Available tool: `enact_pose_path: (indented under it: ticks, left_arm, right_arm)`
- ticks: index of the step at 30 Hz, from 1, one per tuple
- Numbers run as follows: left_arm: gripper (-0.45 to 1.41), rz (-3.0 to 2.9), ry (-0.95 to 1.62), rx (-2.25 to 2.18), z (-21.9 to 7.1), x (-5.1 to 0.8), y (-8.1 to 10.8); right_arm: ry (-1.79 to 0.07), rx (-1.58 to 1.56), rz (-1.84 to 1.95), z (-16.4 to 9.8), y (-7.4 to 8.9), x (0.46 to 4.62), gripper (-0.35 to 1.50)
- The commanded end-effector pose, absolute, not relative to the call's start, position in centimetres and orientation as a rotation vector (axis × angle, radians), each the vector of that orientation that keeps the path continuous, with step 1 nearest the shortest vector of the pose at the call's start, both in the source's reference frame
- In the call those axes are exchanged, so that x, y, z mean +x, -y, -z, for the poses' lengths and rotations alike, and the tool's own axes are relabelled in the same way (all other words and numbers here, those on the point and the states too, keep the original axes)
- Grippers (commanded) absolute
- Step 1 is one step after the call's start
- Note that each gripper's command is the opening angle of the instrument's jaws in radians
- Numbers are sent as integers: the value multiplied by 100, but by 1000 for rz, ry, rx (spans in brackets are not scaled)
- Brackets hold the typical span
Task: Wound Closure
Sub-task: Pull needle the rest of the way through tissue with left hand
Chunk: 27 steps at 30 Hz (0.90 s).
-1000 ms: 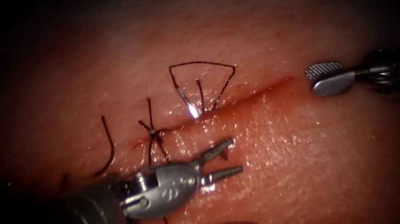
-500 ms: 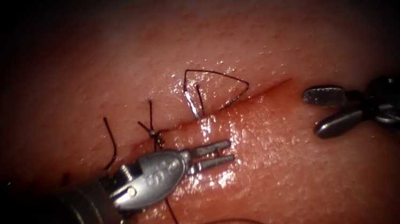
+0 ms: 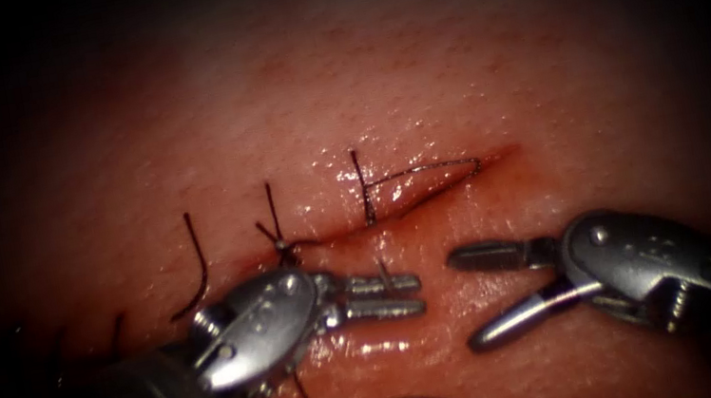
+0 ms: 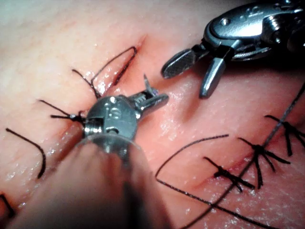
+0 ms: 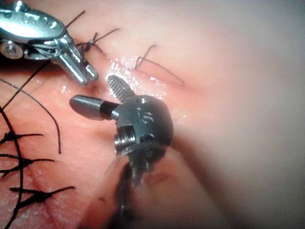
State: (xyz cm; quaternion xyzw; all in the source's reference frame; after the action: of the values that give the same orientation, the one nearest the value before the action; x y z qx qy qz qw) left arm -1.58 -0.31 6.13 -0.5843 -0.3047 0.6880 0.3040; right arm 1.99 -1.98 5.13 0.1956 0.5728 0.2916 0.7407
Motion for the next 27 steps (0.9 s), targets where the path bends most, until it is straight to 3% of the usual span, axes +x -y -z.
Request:
enact_pose_path:
  ticks: [1, 11, 18, 20, 24, 27]
  left_arm:
    - [-45, -1793, 828, -1532, -618, -161, 28]
    - [-45, -1514, 1069, -1412, -602, -153, 23]
    - [-45, -1372, 1225, -1468, -556, -139, 17]
    - [-45, -1361, 1253, -1469, -542, -135, 18]
    - [-45, -1545, 1121, -1716, -508, -128, 23]
    - [-45, -1794, 792, -1870, -479, -121, 30]
  right_arm:
    - [-1258, 405, -621, -528, 198, 207, 106]
    - [-1112, 250, -491, -576, 222, 226, 108]
    - [-949, 193, -446, -599, 230, 225, 81]
    - [-936, 191, -448, -601, 230, 225, 81]
    - [-935, 190, -448, -601, 232, 223, 78]
    - [-935, 189, -448, -601, 232, 223, 81]
